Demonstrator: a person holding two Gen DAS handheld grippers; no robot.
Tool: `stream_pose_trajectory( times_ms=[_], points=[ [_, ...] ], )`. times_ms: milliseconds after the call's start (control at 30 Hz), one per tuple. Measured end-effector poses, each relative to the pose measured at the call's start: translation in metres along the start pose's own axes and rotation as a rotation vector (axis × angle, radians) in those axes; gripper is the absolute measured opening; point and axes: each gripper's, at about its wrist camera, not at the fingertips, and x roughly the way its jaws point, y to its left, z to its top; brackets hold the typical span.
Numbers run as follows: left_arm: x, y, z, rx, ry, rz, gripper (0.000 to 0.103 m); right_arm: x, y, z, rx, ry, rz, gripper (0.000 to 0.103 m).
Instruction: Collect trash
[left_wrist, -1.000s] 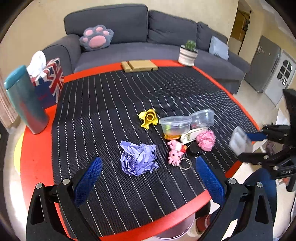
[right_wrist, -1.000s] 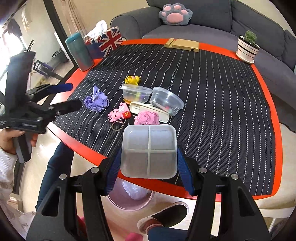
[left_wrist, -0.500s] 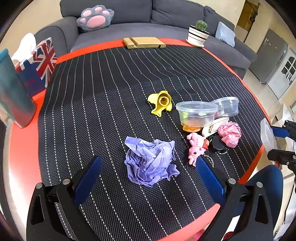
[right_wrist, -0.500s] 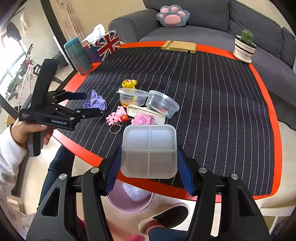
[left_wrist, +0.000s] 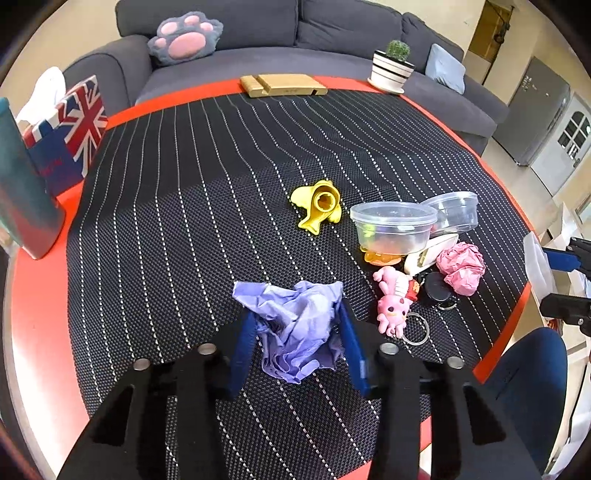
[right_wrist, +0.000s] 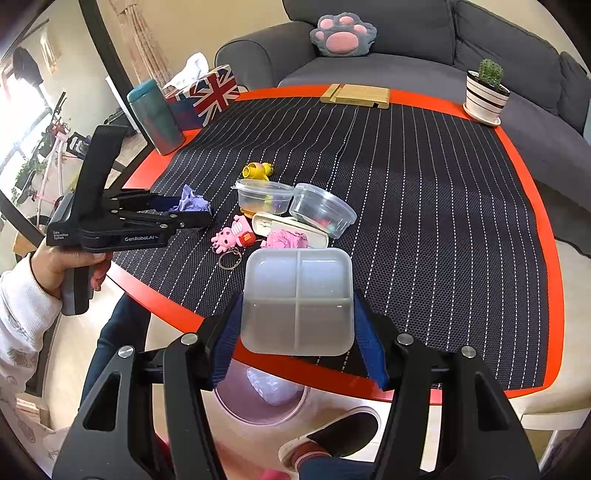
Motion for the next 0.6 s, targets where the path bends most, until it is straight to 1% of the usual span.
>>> stream_pose_trajectory(
  times_ms=[167,467,600],
  points=[
    [-0.008,-0.001,-0.002,0.006,-0.024,-0.002,0.038,-0.001,0.002,-0.001,-0.001,-0.007,0.005,0.058],
    [-0.049,-0.019,-0.011,0.044,-0.092,-0.012,0.038,-0.011,0.011,-0.001,-0.014,-0.033,0.014,0.058],
    [-0.062,-0.028,-0.018,0.058,-0.104,-0.020,0.038,-0.017,0.018,-0.004,-0.027,-0.046,0.025,0.058]
  ],
)
